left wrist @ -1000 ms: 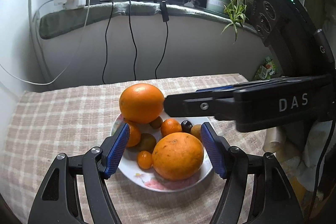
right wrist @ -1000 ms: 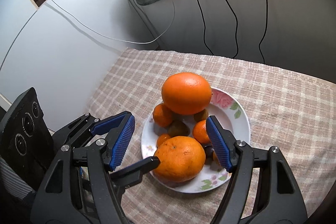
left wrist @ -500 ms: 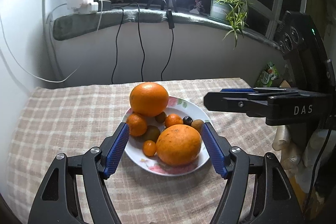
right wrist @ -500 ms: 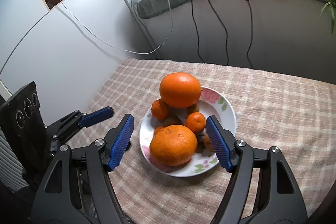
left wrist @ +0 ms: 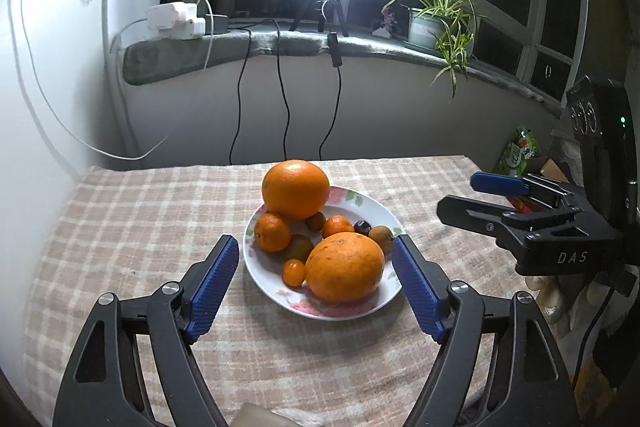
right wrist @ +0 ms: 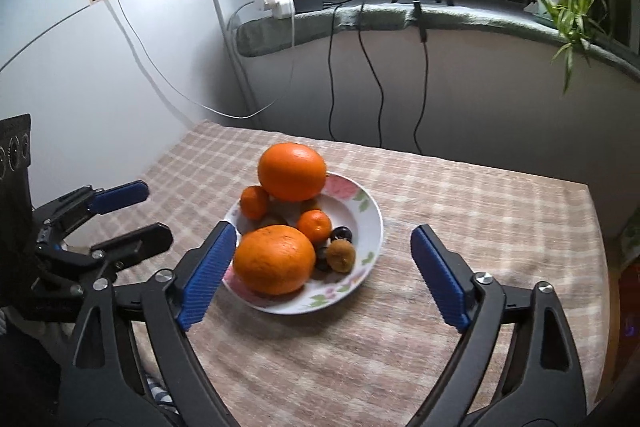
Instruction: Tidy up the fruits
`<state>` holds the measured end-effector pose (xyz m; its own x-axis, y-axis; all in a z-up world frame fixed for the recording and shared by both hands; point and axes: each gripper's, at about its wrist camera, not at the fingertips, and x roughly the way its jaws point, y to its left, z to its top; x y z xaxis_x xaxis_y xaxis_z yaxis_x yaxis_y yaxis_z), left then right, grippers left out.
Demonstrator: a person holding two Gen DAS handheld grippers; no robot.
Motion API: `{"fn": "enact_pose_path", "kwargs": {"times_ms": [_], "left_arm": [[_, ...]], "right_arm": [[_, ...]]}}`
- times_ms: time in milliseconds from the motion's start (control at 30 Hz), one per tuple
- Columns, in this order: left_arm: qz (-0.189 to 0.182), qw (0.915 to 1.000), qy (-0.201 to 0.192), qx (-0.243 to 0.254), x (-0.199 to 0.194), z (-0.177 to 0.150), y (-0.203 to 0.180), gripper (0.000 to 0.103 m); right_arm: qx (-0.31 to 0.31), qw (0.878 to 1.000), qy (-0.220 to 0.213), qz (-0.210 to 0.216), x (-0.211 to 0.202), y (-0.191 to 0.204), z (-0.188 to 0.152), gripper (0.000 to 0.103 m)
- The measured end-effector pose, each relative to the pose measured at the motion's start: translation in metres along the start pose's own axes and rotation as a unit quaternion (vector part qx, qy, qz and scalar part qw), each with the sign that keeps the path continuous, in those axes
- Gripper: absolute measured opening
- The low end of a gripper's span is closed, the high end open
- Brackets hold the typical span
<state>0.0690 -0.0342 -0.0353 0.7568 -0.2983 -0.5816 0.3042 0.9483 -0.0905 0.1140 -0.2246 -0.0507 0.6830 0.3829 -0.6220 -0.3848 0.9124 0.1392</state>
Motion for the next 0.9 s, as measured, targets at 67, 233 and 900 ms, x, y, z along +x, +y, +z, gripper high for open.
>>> {"fn": "enact_pose_path", "kwargs": {"times_ms": [67, 233, 900], "left_arm": [[0.001, 1.0, 0.001, -0.001, -0.001, -0.001, 0.0, 0.08], [0.004, 1.0, 0.004, -0.005, -0.002, -0.003, 0.0, 0.08], [0.021, 0.9997, 0.009, -0.002, -0.001, -0.005, 0.0, 0.08]], "right_arm": [[0.002, 1.0, -0.003, -0.006, -0.002, -0.003, -0.002, 0.094], [0.006, 1.0, -0.004, -0.019, -0.004, -0.009, -0.006, 0.096], [0.017, 0.999, 0.003, -0.028, -0.003, -0.017, -0.015, 0.097]]}}
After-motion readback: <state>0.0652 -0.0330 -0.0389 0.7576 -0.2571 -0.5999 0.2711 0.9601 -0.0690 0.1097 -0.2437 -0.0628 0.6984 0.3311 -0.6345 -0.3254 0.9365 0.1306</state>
